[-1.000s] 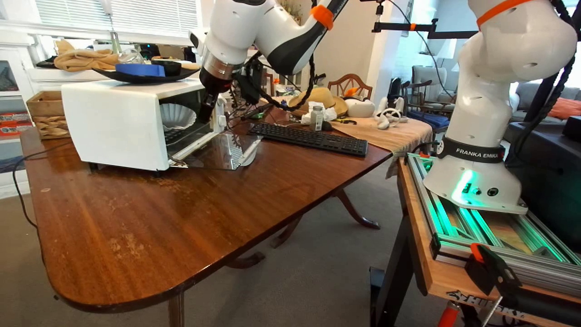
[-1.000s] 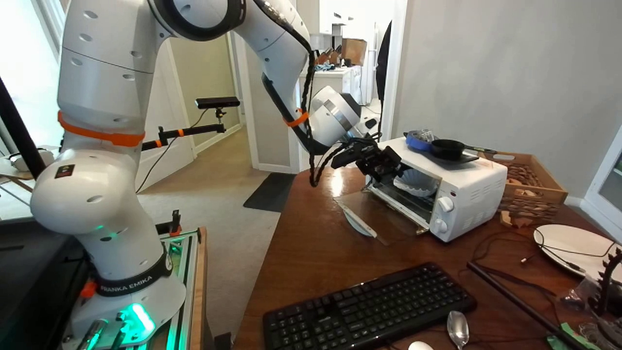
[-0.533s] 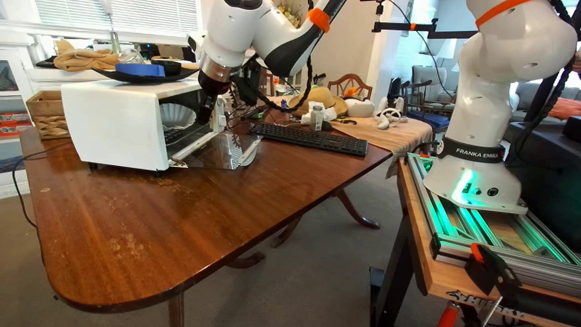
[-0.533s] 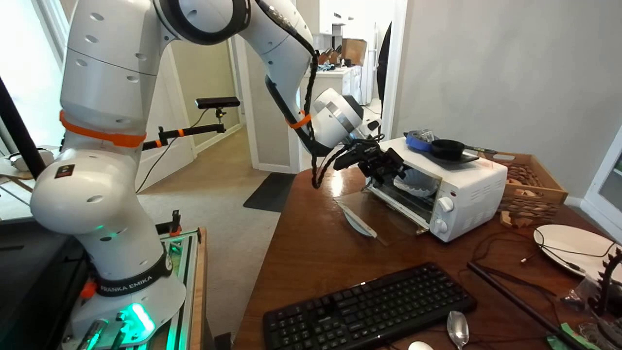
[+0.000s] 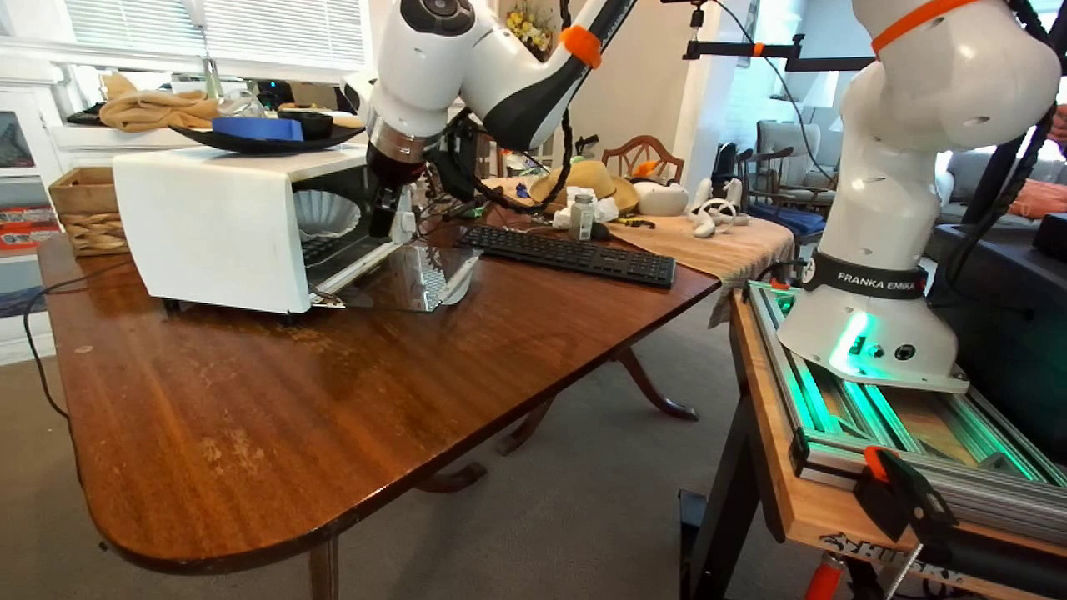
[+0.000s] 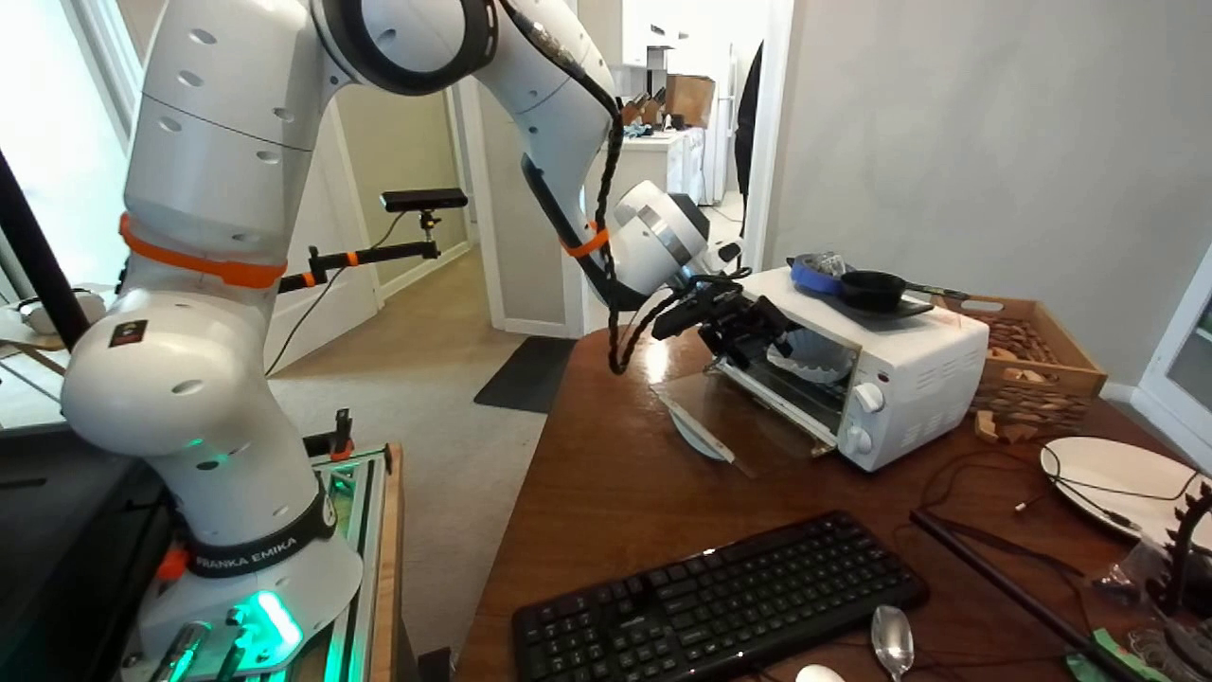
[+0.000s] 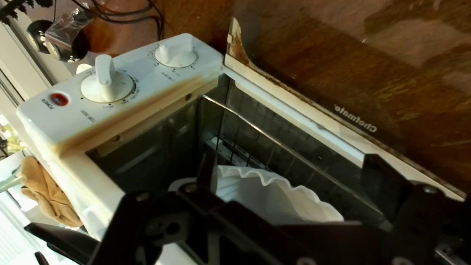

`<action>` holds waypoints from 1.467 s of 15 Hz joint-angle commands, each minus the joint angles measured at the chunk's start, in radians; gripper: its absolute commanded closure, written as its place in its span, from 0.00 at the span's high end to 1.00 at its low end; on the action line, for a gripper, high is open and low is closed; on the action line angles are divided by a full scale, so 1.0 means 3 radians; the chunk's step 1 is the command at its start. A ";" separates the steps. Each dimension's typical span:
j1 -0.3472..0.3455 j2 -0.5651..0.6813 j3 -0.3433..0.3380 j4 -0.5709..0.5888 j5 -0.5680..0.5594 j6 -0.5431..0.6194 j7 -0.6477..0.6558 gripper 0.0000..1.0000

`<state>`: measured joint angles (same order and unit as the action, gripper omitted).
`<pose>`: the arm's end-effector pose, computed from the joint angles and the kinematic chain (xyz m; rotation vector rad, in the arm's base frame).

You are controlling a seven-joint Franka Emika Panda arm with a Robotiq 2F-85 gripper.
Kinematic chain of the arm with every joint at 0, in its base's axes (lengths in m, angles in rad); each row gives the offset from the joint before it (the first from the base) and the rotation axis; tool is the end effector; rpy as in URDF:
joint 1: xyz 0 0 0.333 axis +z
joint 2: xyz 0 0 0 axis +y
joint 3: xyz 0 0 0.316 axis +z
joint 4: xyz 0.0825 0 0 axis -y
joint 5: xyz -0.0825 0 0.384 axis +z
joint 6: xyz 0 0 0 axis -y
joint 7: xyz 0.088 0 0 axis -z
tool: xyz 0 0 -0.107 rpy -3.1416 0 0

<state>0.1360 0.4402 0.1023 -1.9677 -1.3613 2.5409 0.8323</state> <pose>0.6025 0.1559 0.2548 2.3873 0.6335 0.6488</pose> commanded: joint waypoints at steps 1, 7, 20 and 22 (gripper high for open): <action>0.0081 0.0163 -0.0043 0.0225 -0.0052 -0.0095 -0.0164 1.00; 0.0073 0.0463 -0.0028 0.0557 0.0004 0.0068 -0.0497 1.00; 0.0223 0.0725 -0.0089 0.0787 -0.0076 0.0070 -0.0393 0.16; 0.0248 0.0738 -0.0081 0.0807 -0.0053 0.0040 -0.0410 0.26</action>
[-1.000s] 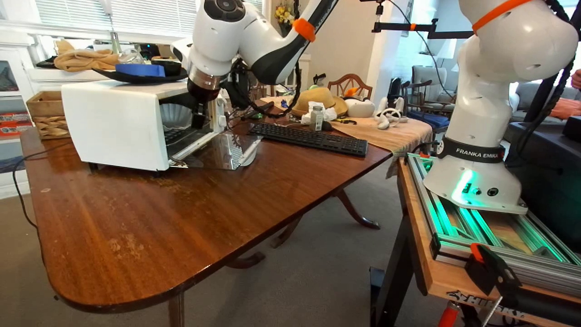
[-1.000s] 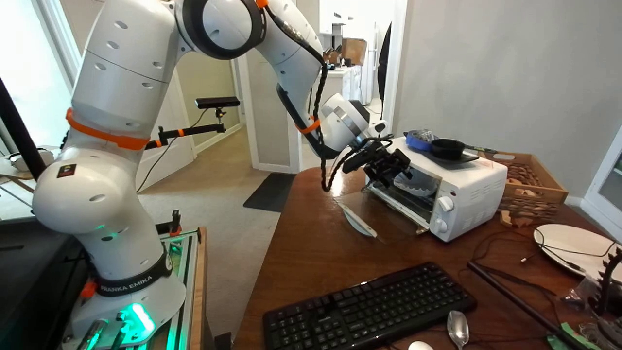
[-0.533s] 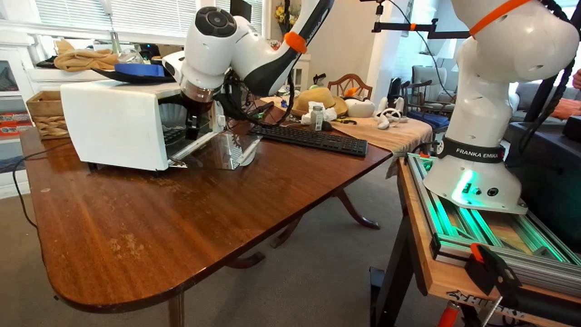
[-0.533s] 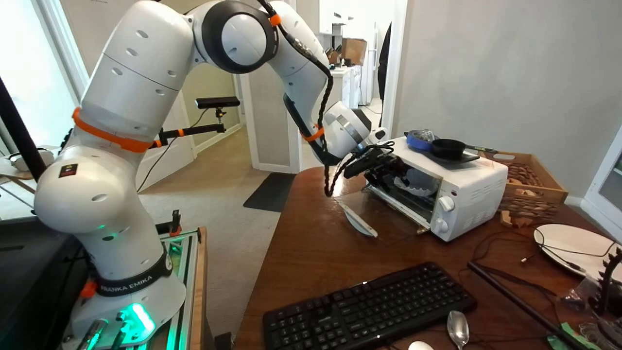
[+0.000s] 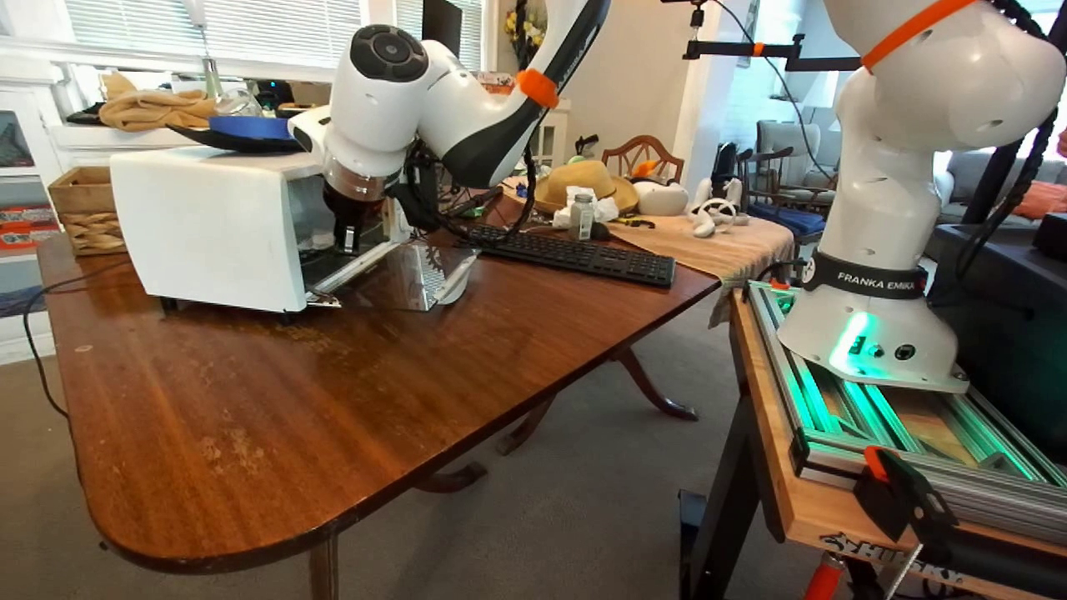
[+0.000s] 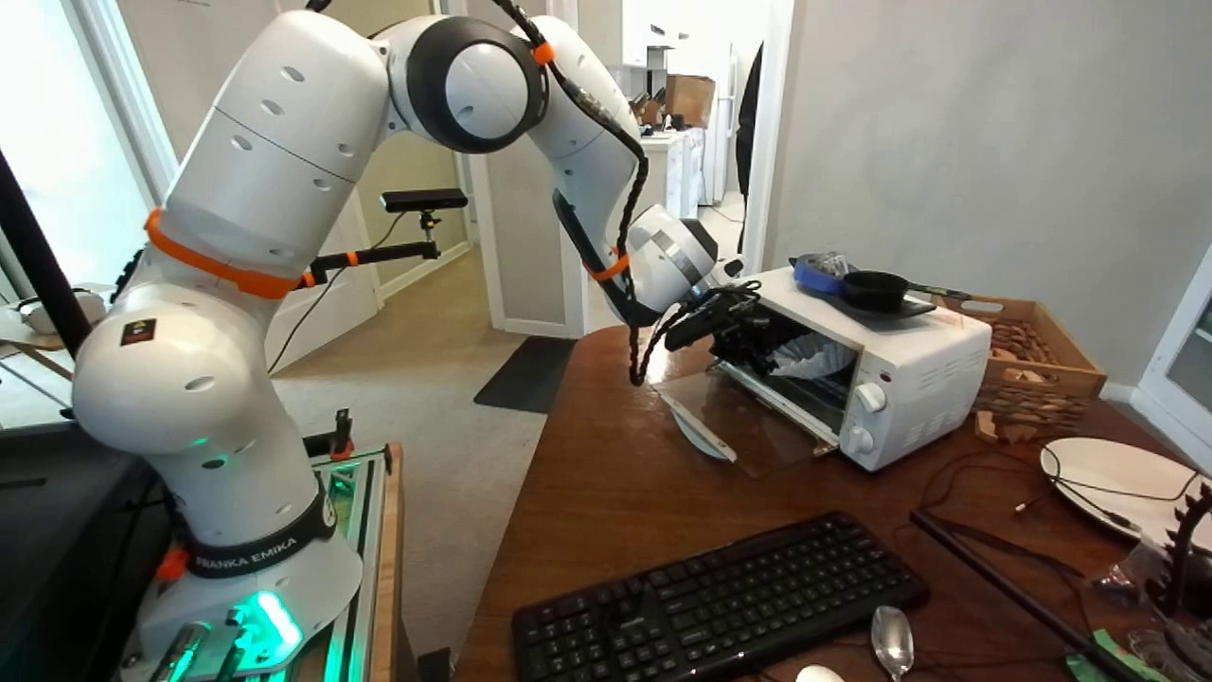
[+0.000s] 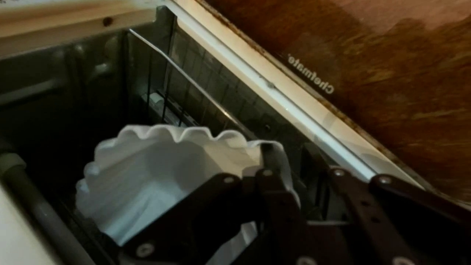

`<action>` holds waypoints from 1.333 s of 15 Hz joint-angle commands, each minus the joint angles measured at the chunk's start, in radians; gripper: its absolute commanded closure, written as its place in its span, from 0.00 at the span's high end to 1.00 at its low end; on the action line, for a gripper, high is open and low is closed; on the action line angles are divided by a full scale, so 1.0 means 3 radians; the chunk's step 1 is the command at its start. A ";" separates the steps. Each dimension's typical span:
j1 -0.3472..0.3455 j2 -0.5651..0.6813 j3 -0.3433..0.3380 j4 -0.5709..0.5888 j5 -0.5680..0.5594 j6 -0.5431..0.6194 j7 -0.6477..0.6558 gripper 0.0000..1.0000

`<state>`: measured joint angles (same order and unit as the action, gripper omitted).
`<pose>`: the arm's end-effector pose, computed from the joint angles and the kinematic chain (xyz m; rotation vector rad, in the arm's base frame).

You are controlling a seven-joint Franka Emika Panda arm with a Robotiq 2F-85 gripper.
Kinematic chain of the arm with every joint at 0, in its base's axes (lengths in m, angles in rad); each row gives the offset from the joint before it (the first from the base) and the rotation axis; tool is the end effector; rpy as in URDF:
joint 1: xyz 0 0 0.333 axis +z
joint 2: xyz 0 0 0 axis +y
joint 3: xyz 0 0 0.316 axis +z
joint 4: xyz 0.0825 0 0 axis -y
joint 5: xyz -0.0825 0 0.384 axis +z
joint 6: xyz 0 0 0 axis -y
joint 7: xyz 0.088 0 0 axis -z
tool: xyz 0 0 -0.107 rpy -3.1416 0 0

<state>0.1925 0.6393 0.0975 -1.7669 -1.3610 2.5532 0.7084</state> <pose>0.6385 0.1988 0.2102 2.3356 0.8323 0.6285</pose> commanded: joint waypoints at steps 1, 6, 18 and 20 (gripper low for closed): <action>0.0072 0.0065 -0.0069 0.0131 -0.0062 -0.0006 0.0016 0.47; 0.0134 0.0004 -0.0128 0.0119 -0.0108 -0.0135 0.0139 0.27; 0.0364 -0.0396 -0.0038 -0.0332 -0.0396 -0.0718 0.0805 0.00; 0.0368 -0.0528 0.0033 -0.0469 -0.0344 -0.0827 0.0899 0.00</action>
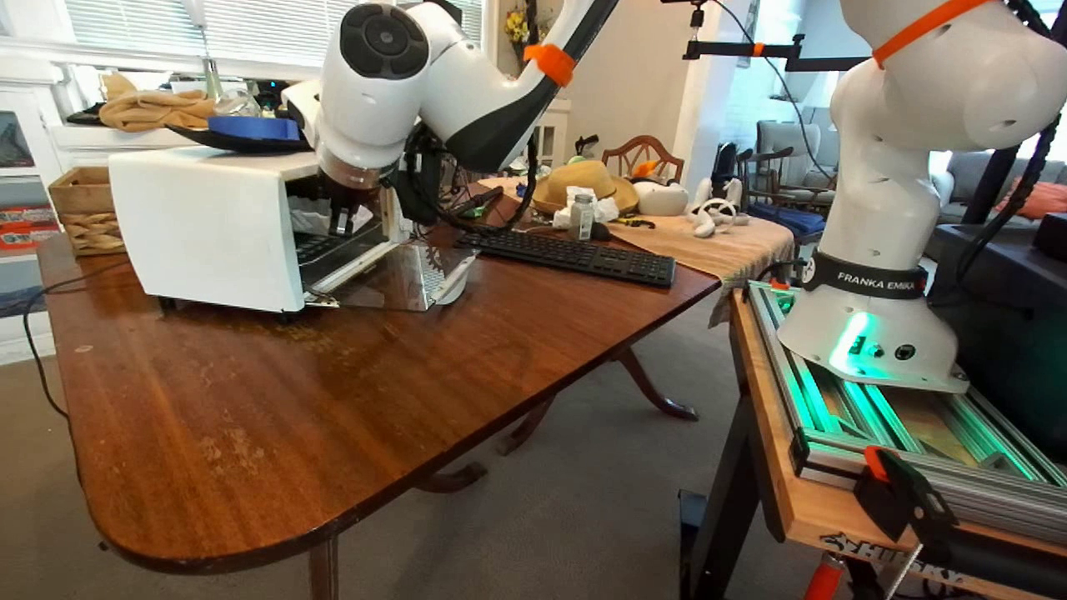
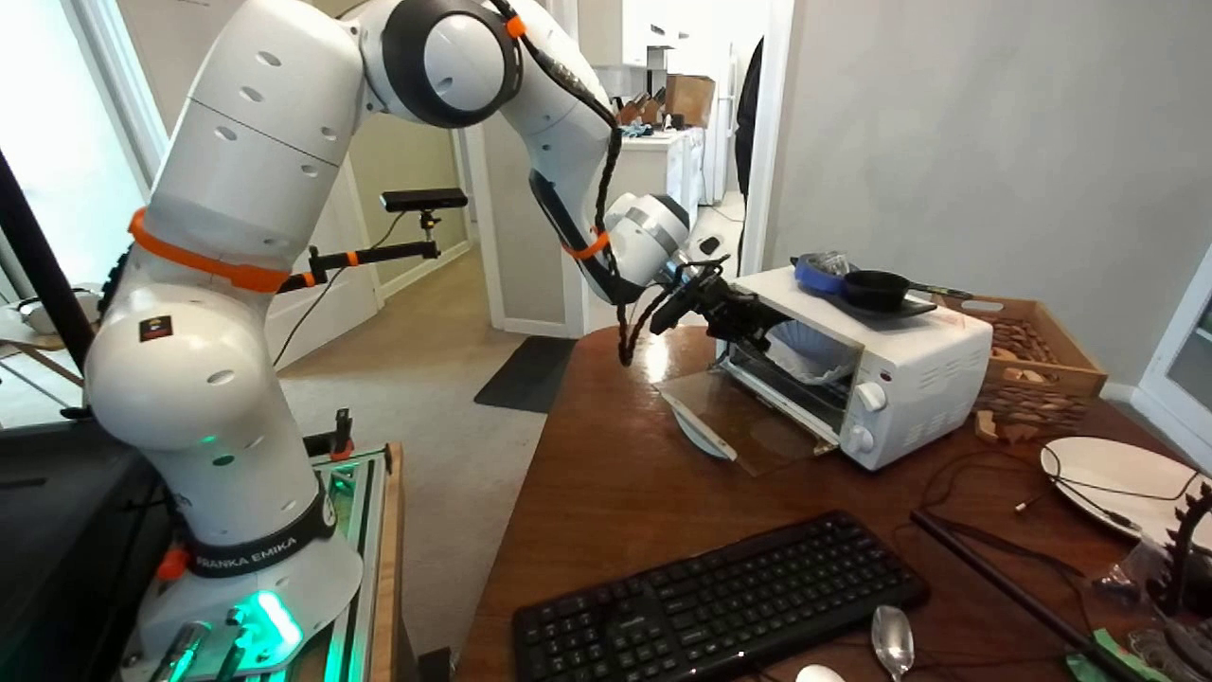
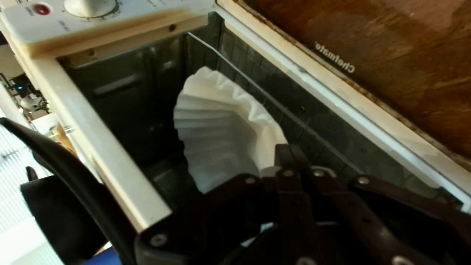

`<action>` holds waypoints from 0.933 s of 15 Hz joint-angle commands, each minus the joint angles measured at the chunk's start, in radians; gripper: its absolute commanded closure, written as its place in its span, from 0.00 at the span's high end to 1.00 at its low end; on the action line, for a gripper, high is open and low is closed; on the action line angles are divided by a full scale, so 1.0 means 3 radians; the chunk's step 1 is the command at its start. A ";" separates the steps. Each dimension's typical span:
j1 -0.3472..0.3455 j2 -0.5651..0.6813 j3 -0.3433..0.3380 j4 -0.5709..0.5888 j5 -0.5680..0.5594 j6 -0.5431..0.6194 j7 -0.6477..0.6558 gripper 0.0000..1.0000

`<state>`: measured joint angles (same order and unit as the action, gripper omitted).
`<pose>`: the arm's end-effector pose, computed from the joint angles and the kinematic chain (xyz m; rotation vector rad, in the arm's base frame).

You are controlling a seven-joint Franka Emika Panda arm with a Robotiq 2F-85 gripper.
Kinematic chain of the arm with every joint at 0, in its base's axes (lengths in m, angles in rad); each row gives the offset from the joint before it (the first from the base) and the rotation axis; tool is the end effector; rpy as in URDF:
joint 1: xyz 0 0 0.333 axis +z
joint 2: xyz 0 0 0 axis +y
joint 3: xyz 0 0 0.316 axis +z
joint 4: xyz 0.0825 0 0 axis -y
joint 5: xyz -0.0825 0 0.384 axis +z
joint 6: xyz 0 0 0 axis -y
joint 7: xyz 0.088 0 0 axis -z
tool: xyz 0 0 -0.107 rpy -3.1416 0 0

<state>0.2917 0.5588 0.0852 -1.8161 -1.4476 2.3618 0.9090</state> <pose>0.6179 0.2265 0.2380 2.2198 0.6503 0.6982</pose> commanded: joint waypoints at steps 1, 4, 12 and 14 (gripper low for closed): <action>0.0032 -0.0307 0.0111 -0.0360 -0.0018 -0.0233 0.0270 0.00; -0.0020 -0.0471 0.0261 -0.0650 0.0216 -0.0266 0.0300 0.00; 0.0049 -0.1128 0.0489 -0.1671 0.1324 -0.1029 0.0697 0.00; 0.0051 -0.1308 0.0507 -0.1884 0.1516 -0.1268 0.0897 0.00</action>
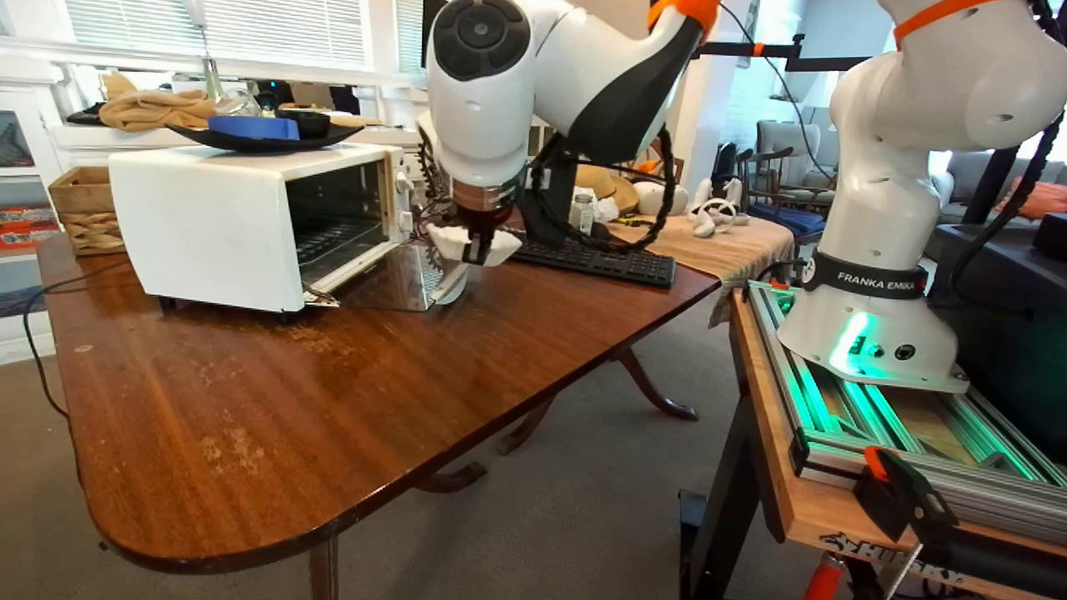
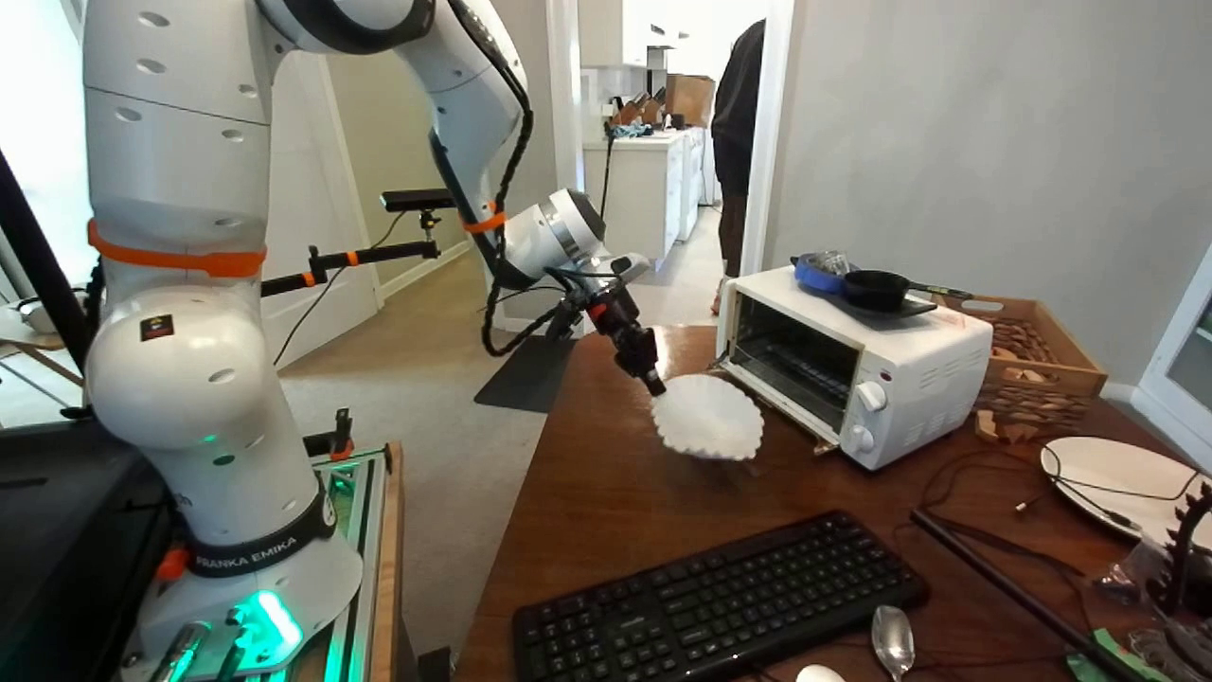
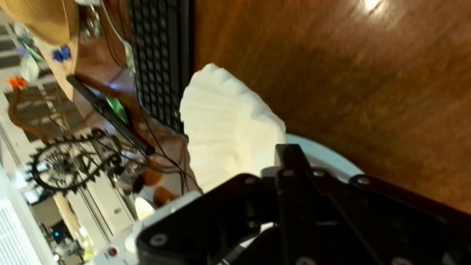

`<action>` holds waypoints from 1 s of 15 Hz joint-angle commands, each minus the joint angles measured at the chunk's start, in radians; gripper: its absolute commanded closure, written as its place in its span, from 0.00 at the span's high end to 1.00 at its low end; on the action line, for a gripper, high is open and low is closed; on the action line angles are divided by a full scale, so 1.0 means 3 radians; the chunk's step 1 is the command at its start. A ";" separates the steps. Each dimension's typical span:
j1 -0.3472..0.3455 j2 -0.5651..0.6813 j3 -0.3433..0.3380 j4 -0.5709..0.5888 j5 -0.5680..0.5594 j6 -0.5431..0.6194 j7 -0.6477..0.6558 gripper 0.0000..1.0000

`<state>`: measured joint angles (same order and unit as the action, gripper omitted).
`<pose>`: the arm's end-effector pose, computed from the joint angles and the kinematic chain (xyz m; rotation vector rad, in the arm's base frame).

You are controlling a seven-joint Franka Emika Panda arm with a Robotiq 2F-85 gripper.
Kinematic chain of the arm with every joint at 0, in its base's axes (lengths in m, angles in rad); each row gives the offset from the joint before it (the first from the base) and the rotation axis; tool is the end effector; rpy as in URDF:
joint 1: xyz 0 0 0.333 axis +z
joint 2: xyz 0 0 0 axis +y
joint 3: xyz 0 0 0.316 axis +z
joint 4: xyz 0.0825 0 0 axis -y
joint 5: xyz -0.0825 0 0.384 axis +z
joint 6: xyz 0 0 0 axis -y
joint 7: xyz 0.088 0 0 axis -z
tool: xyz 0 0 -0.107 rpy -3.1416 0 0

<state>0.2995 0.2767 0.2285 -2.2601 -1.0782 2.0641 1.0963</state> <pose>0.4582 0.2162 0.2267 2.3212 0.2342 0.3293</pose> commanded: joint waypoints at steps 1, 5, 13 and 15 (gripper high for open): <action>0.0011 -0.0460 0.0027 -0.0503 0.0354 -0.0394 0.0361 0.00; -0.0202 -0.0903 -0.0103 -0.0986 0.0632 -0.0660 0.0474 0.00; -0.0761 -0.1790 -0.0567 -0.1878 0.0935 -0.0991 0.0187 0.00; -0.0922 -0.1635 -0.0672 -0.1674 0.0844 -0.1209 0.0124 0.00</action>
<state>0.0781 -0.1846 0.0628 -2.7638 -0.8288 1.7591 1.1828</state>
